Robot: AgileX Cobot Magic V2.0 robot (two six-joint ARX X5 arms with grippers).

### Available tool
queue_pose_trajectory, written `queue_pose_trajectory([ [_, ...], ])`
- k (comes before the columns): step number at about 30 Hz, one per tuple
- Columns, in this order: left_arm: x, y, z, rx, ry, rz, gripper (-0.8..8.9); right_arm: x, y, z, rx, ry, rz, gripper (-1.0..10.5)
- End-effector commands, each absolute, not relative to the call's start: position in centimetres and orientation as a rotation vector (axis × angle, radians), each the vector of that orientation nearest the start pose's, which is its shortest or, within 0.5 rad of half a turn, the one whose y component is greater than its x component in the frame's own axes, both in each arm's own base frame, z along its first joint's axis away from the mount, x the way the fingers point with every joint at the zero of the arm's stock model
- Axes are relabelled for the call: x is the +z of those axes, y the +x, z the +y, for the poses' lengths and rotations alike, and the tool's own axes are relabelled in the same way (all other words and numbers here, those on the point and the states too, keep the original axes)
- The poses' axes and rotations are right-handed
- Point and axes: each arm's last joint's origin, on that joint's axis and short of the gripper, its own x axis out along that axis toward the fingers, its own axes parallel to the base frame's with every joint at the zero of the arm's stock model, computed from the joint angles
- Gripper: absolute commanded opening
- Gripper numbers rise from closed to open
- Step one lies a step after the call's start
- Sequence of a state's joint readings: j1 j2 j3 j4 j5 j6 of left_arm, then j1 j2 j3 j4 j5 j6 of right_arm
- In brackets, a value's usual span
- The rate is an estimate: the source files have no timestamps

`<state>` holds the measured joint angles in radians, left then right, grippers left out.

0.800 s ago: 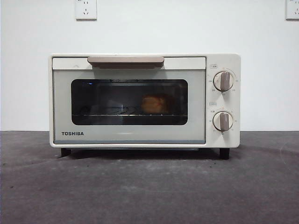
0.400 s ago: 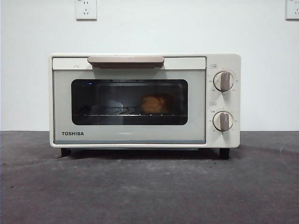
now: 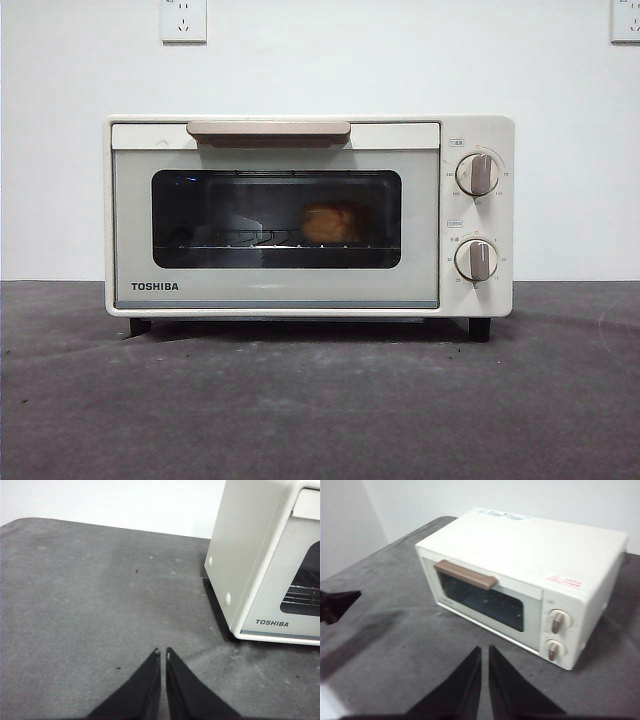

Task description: The left arm flap open the oven, the right arm pick bread and place it into oven, the left arm flap close the oven

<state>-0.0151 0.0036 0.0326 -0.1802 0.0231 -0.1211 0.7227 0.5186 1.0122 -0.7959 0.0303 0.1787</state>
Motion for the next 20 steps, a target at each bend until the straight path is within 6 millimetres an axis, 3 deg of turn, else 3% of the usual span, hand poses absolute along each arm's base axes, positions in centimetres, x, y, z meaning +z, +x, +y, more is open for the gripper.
queue_pose_trajectory([
  [1, 14.9, 9.6, -0.2, -0.02, -0.113, 0.179, 0.27, 37.8, 5.4, 4.2, 0.606, 0.063, 0.317, 0.2],
  [6, 14.9, 9.6, -0.2, -0.021, -0.113, 0.18, 0.27, 35.2, 6.3, 2.8, 0.363, 0.087, 0.34, 0.2],
  [11, 14.9, 9.6, -0.2, -0.02, -0.113, 0.179, 0.28, 30.5, 6.5, 1.2, 0.163, 0.041, 0.334, 0.2],
  [20, 14.9, 9.6, -0.2, -0.02, -0.113, 0.179, 0.28, 22.2, 7.8, 0.6, 0.096, -0.044, 0.13, 0.2],
])
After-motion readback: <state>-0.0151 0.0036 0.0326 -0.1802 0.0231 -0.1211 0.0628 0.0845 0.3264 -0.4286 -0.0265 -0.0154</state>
